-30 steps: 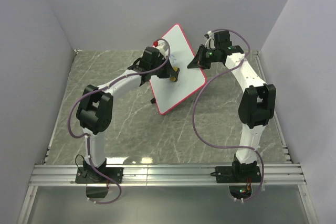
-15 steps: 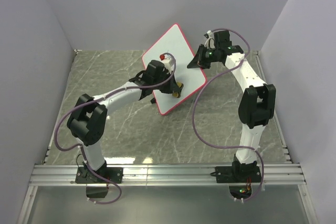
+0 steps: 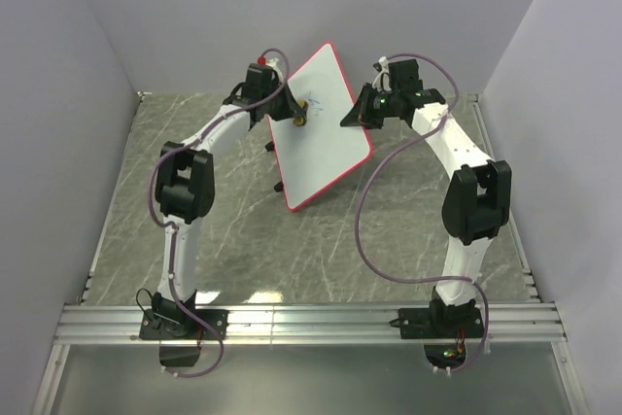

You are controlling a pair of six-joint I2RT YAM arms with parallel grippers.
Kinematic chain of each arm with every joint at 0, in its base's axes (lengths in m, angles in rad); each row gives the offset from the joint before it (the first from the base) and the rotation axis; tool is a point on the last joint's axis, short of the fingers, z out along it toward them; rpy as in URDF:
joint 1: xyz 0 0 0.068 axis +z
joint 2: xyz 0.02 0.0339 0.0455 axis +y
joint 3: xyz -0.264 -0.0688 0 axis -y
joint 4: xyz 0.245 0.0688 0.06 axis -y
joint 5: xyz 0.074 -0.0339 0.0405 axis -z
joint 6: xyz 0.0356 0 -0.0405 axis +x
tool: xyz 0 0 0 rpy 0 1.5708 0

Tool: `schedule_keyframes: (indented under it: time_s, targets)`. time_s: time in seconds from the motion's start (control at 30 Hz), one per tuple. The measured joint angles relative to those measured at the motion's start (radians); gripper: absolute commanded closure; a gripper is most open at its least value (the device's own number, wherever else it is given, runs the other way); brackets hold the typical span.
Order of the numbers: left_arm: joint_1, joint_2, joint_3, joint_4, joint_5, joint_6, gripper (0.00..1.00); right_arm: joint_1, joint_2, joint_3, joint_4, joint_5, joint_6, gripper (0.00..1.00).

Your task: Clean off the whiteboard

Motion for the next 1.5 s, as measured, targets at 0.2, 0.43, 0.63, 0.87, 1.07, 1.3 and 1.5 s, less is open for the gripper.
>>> schedule_keyframes:
  time_s: [0.2, 0.43, 0.63, 0.87, 1.07, 1.3, 1.5]
  targets:
    - [0.080, 0.145, 0.177, -0.019, 0.003, -0.021, 1.00, 0.044, -0.030, -0.013, 0.011, 0.048, 0.007, 1.00]
    - [0.090, 0.187, 0.246, -0.013, 0.122, 0.025, 1.00, 0.056, -0.038, -0.020, 0.005, 0.064, 0.021, 1.00]
    - [0.083, 0.139, 0.192, 0.005, 0.283, 0.069, 1.00, 0.056, -0.037, -0.021, 0.002, 0.050, 0.022, 1.00]
    - [0.017, 0.070, 0.166, 0.001, 0.355, 0.089, 1.00, 0.056, -0.037, -0.024, -0.002, 0.050, 0.020, 1.00]
    - [-0.006, 0.087, 0.250, -0.069, 0.278, 0.073, 1.00, 0.055, -0.038, -0.029, 0.000, 0.050, 0.012, 1.00]
    - [-0.003, 0.158, 0.342, -0.087, 0.059, 0.046, 1.00, 0.054, -0.045, -0.046, 0.005, 0.050, 0.013, 1.00]
    - [0.046, 0.223, 0.350, -0.072, -0.034, 0.046, 1.00, 0.054, -0.050, -0.053, -0.001, 0.048, 0.015, 1.00]
